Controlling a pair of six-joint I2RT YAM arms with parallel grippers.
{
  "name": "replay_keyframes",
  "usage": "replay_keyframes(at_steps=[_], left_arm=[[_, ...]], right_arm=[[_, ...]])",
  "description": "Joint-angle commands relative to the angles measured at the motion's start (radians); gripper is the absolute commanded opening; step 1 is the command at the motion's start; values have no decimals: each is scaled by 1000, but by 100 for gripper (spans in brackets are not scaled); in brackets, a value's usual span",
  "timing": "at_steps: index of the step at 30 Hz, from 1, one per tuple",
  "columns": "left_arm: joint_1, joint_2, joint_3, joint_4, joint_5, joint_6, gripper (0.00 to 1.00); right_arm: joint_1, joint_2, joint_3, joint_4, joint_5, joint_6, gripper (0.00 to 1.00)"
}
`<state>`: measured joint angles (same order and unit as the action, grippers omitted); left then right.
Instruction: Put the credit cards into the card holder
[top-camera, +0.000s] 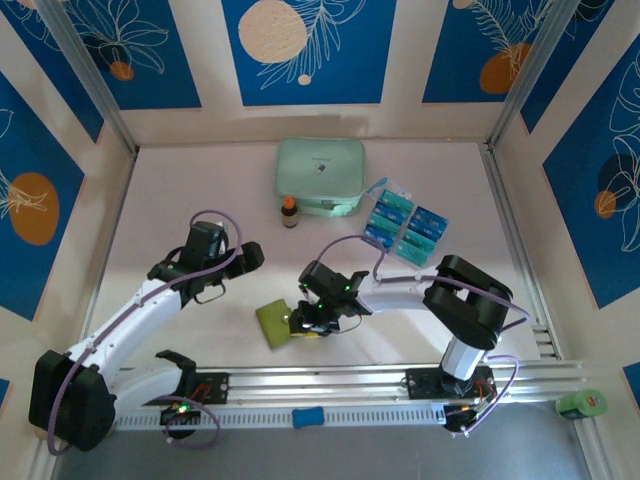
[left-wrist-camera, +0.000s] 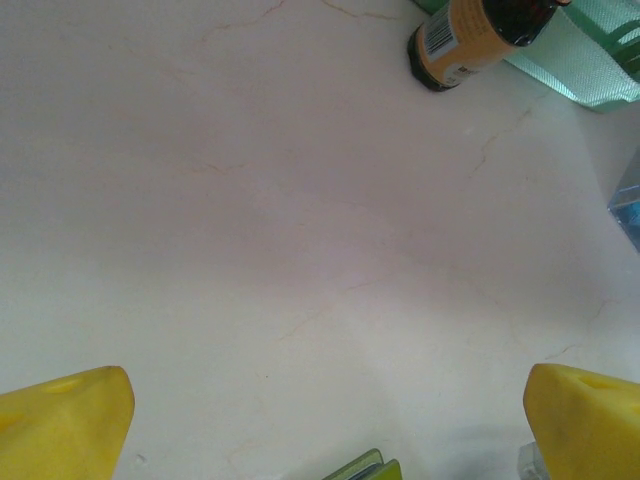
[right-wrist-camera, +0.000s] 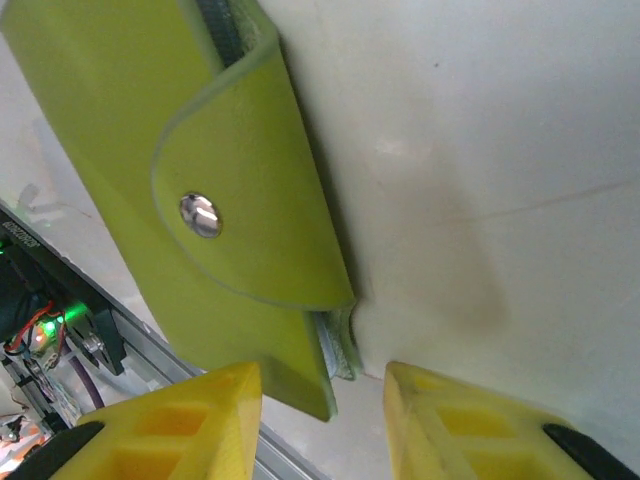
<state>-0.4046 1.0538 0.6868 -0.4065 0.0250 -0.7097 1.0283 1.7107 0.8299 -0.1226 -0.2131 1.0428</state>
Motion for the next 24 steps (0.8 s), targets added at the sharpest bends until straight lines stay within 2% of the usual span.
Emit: replay_keyframes(at_steps=[1, 6, 10, 11, 15, 19, 24], left_arm=[[-13, 1, 5, 9, 18, -6, 100], [-12, 9, 7, 8, 18, -1, 100], [-13, 17, 9, 6, 17, 3, 100], [-13, 20, 11, 6, 18, 1, 100], [-13, 25, 21, 5, 24, -1, 100], [-13, 24, 30, 30, 52, -17, 100], [-11, 24, 18, 141, 163, -97, 100]], right_arm=[[0, 23, 26, 31, -44, 21, 34], [-28, 36, 32, 82, -70, 39, 25], [-65, 40, 21, 156, -112, 65, 2], [-78, 33, 15, 168, -119, 69, 0], [-131, -43, -18, 191, -139, 71, 0], [-193, -178, -41, 140, -135, 46, 0], [-275, -352, -35, 84, -131, 20, 0]])
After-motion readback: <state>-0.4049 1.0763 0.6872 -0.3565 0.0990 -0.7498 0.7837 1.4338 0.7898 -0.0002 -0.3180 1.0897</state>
